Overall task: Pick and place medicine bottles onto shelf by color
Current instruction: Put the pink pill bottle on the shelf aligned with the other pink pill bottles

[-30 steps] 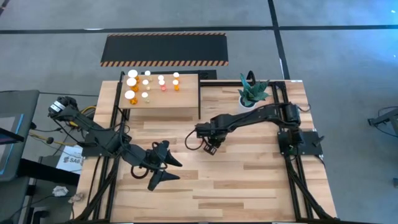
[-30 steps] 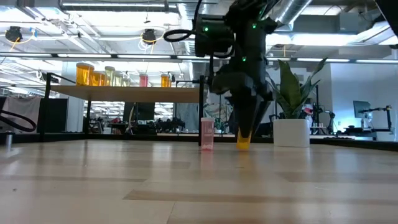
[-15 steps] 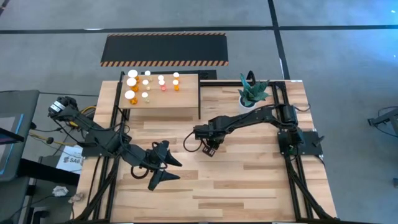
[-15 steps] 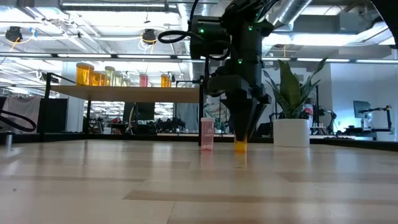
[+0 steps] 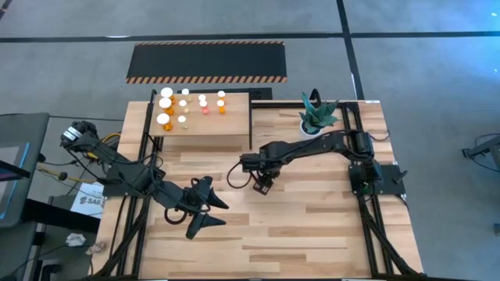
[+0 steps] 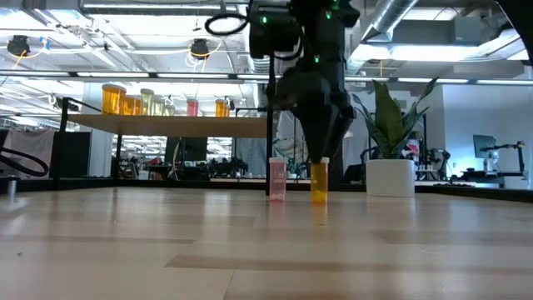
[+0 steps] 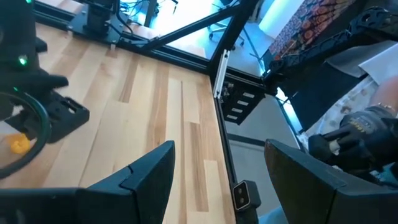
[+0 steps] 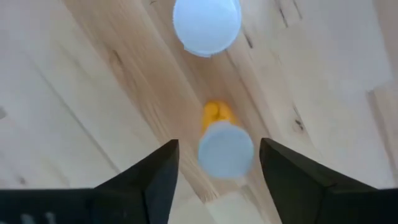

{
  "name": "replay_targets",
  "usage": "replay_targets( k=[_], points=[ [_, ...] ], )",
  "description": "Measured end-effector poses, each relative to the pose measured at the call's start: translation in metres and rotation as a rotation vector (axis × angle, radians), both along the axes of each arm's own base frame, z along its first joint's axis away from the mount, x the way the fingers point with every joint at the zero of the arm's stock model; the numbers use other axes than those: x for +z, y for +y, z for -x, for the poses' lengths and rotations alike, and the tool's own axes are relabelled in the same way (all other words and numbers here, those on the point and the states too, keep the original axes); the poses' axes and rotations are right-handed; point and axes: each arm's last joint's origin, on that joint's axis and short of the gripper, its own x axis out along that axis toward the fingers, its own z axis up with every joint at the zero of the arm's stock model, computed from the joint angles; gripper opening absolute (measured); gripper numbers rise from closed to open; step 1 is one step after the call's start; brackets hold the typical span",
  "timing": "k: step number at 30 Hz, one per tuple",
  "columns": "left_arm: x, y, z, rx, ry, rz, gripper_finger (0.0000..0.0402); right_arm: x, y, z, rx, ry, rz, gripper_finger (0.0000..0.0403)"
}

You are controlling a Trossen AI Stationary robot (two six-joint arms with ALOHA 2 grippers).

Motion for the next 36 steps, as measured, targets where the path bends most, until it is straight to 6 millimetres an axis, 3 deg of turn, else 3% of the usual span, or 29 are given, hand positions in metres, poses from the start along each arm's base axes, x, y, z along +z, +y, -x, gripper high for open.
replay_targets(
  k=[11,17,22,29,32,36],
  points=[
    [0.000,-0.001,0.000,-0.019,0.004,0.006,0.0238,0.060,0.006,-0.004,0.099,0.008,0.008,0.0250],
    [0.000,0.002,-0.001,-0.021,0.004,0.004,0.0238,0.093,0.016,0.014,0.173,0.106,0.027,0.0250],
    [0.000,0.008,-0.005,-0.041,0.011,0.013,0.0238,0.125,0.032,0.045,0.186,0.077,0.067,0.0250],
    [-0.002,0.022,-0.011,-0.019,0.004,-0.088,0.0238,0.175,0.050,0.112,0.056,-0.106,0.205,0.0250],
    [-0.003,0.032,-0.015,0.000,-0.013,-0.177,0.0238,0.180,0.052,0.145,-0.048,-0.167,0.306,0.0250],
    [-0.003,0.050,-0.023,0.103,-0.025,-0.252,0.0238,0.167,0.054,0.181,-0.146,-0.195,0.347,0.0250]
  ],
)
